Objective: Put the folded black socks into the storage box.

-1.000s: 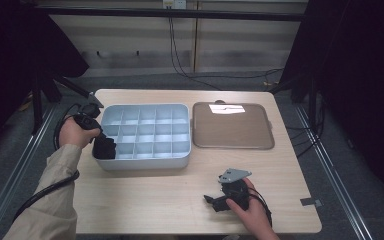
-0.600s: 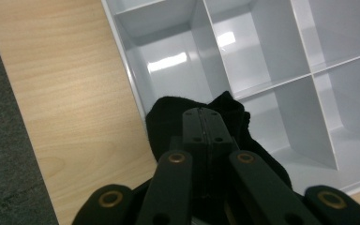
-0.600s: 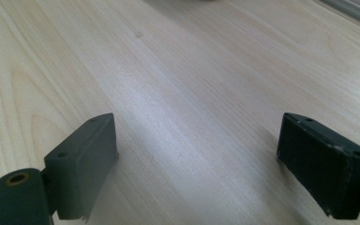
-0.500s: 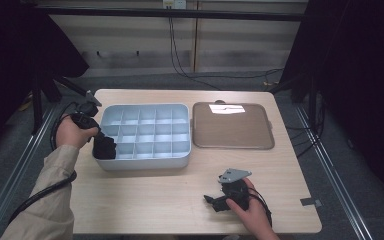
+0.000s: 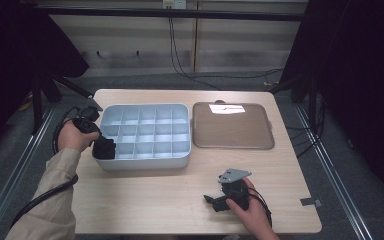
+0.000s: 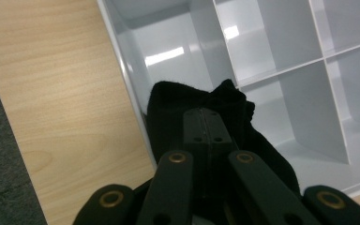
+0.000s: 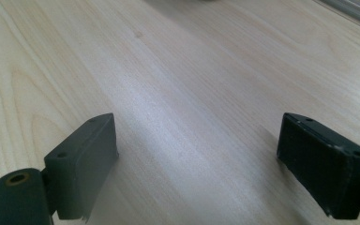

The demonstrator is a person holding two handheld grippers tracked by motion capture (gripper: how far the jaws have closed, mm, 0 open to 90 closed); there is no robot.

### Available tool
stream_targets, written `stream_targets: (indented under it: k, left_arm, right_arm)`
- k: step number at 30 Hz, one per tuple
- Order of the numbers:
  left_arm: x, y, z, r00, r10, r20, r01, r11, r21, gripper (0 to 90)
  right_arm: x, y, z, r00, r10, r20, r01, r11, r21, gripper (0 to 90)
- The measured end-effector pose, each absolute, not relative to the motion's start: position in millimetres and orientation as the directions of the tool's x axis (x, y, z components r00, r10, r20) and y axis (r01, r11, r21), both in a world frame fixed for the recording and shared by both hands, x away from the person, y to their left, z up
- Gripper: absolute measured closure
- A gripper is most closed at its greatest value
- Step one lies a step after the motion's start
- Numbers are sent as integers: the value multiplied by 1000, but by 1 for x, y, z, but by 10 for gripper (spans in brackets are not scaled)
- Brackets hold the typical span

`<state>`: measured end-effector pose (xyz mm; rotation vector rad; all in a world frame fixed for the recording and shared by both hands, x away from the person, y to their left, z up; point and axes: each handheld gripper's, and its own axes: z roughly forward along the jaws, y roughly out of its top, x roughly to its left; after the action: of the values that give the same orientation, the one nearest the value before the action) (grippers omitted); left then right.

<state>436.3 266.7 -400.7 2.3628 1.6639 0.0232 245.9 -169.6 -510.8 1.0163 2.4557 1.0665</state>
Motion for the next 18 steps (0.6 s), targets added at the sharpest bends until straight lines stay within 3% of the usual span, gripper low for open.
stream_targets:
  k: [9,18]
  left_arm:
    - [430,264,-437,340,931,-134,928,-308,211,900]
    - [428,263,-441,341,932,-123,924,-308,228,900]
  right_arm:
    - [246,-169,-511,-713,700,24,496,480,724,117]
    - [246,-169,-511,-713,701,24,497,480,723,117]
